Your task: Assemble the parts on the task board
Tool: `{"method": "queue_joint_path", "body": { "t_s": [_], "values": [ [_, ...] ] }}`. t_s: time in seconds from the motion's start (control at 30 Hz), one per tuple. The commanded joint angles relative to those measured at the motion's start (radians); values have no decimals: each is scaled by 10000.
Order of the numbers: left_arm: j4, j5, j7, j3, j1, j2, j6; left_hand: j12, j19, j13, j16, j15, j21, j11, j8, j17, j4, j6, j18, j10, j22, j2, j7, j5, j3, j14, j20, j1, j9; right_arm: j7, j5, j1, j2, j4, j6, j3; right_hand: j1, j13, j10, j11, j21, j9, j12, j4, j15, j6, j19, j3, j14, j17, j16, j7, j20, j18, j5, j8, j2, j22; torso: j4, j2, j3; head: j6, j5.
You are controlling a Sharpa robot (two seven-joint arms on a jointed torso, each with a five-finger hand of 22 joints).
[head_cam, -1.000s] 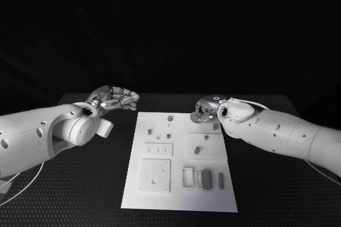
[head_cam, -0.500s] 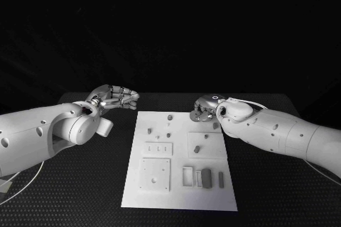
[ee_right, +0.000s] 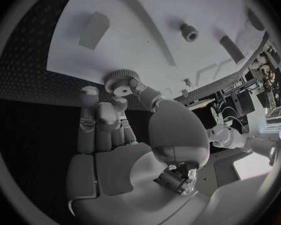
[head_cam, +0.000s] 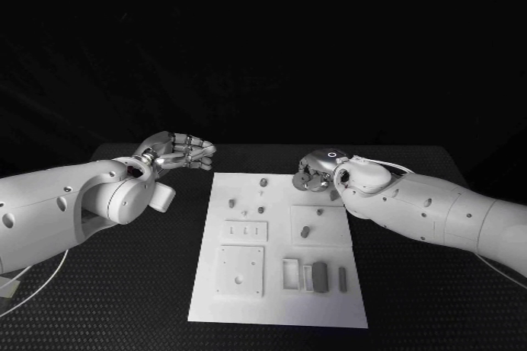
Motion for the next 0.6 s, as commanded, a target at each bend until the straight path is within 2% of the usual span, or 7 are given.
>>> {"method": "queue_joint_path", "body": {
  "t_s": [0.03, 0.2, 0.33, 0.53, 0.6],
  "values": [
    [37, -39, 74, 6, 14, -10, 100, -61, 70, -8, -47, 45, -69, 7, -46, 15, -9, 81, 104, 29, -4, -70, 279, 45, 69, 12, -1, -8, -17, -244, -387, -203, -77, 167, 418, -124, -133, -30, 52, -25, 38, 189, 49, 33, -84, 1059, 59, 38, 3, 16, 45, 23, -3, 567, -24, 223, -66, 198, 1, -2, -9, 2, 6],
    [49, -39, 79, 6, 14, -26, 100, -64, 70, -9, -49, 45, -70, 8, -46, 17, -9, 82, 104, 27, -4, -68, 276, 45, 69, 13, -1, -9, -18, -359, -592, -170, -192, 441, 96, -88, -188, -63, 83, -41, 44, 203, 56, 69, -100, 1095, 78, 55, 8, 16, 51, 7, -11, 567, -22, 228, -133, 194, -9, -5, 2, 33, 16],
    [56, -38, 86, 6, 14, -39, 96, -65, 70, -9, -51, 45, -72, 8, -46, 19, -10, 82, 104, 28, -3, -68, 274, 45, 69, 13, -1, -10, -19, -481, -839, -97, -327, 807, -195, -14, -205, -87, 108, -53, 50, 215, 61, 93, -112, 1125, 94, 77, 14, 18, 57, -5, -20, 567, -21, 234, -171, 192, -4, -6, -2, 52, 11],
    [62, -38, 88, 5, 14, -60, 83, -66, 70, -9, -52, 45, -73, 8, -46, 20, -10, 83, 104, 28, -3, -69, 272, 45, 69, 13, -1, -10, -19, -747, -1291, -14, -559, 1577, -773, 116, -207, -123, 140, -66, 60, 224, 63, 113, -126, 1137, 118, 111, 20, 21, 68, -18, -40, 567, -20, 225, -270, 192, 1, -8, -2, 64, 18],
    [61, -38, 90, 5, 14, -63, 76, -67, 70, -9, -53, 45, -73, 8, -46, 21, -11, 83, 104, 28, -3, -69, 272, 45, 69, 13, -1, -10, -19, -849, -1347, 3, -589, 1812, -947, 139, -195, -148, 150, -69, 59, 228, 56, 119, -130, 1138, 126, 136, 19, 21, 69, -20, -51, 567, -21, 216, -342, 189, 1, -10, -3, 109, 12]
  ]
}}
